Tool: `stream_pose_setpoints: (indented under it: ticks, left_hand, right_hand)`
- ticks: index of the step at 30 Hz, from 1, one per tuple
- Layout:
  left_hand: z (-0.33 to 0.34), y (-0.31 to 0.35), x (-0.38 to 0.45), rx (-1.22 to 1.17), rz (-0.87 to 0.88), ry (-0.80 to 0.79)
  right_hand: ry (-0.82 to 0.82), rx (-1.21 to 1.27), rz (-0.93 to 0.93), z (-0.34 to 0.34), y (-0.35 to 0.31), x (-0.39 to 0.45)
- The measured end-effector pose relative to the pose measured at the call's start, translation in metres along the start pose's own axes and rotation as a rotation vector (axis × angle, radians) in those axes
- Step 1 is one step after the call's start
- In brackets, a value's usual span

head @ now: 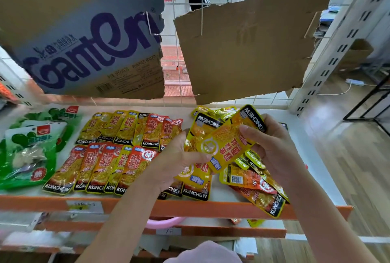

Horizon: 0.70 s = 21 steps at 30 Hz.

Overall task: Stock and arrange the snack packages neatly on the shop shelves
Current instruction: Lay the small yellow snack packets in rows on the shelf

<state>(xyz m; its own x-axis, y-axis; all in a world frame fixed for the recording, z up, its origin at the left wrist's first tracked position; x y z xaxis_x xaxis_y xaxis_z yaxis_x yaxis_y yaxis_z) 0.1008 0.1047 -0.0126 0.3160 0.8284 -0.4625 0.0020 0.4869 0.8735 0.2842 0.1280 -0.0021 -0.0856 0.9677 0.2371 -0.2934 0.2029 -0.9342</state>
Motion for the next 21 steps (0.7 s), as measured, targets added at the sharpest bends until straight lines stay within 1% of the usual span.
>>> stream_pose_setpoints:
  ticks: [3,5,6,7,8,12,14,15,17,19,21]
  left_hand:
    - [0.002,-0.005,-0.002,0.182,-0.063,-0.099]
    - [0.002,-0.013,0.000,0.291,-0.102,-0.114]
    - [0.003,-0.015,0.001,0.314,-0.110,-0.112]
    - [0.004,-0.014,0.001,0.282,-0.102,-0.116]
    - [0.005,-0.011,0.001,0.200,-0.075,-0.121]
    - [-0.004,0.003,0.007,-0.335,0.073,-0.067]
    - [-0.005,0.005,0.010,-0.491,0.164,-0.031]
    - [-0.003,0.006,0.010,-0.507,0.200,-0.004]
    - [0.001,0.007,0.010,-0.457,0.258,0.068]
    - [0.001,0.008,0.009,-0.403,0.306,0.145]
    - [-0.002,0.009,0.007,-0.375,0.339,0.191]
  right_hand:
    - [-0.143,-0.051,0.089,0.005,0.007,-0.003]
    - [-0.188,-0.064,0.150,0.009,0.014,-0.005]
    - [-0.184,-0.070,0.163,0.011,0.017,-0.006]
    - [-0.157,-0.065,0.164,0.012,0.020,-0.007]
    - [-0.105,-0.041,0.156,0.011,0.021,-0.006]
    - [0.166,0.143,0.055,0.001,0.017,-0.001]
    - [0.218,0.215,0.012,-0.001,0.013,0.000]
    - [0.208,0.210,0.009,0.001,0.012,0.000]
    - [0.129,0.162,0.021,0.010,0.012,-0.002]
    - [0.050,0.138,0.060,0.017,0.016,-0.007]
    - [0.012,0.125,0.106,0.018,0.020,-0.011]
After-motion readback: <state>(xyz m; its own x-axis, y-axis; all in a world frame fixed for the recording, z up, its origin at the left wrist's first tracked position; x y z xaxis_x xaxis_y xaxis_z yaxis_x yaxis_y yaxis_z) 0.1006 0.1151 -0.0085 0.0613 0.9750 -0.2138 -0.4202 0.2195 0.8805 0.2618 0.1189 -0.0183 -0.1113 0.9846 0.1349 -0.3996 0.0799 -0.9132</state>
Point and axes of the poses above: each hand's wrist, its own x-axis towards the middle knuckle, its own z-axis out of the palm, y = z × x, the point moved 5 cm from there along x, towards the middle knuckle, and after that the axes turned 13 degrees about -z, right-handed, at the moved point
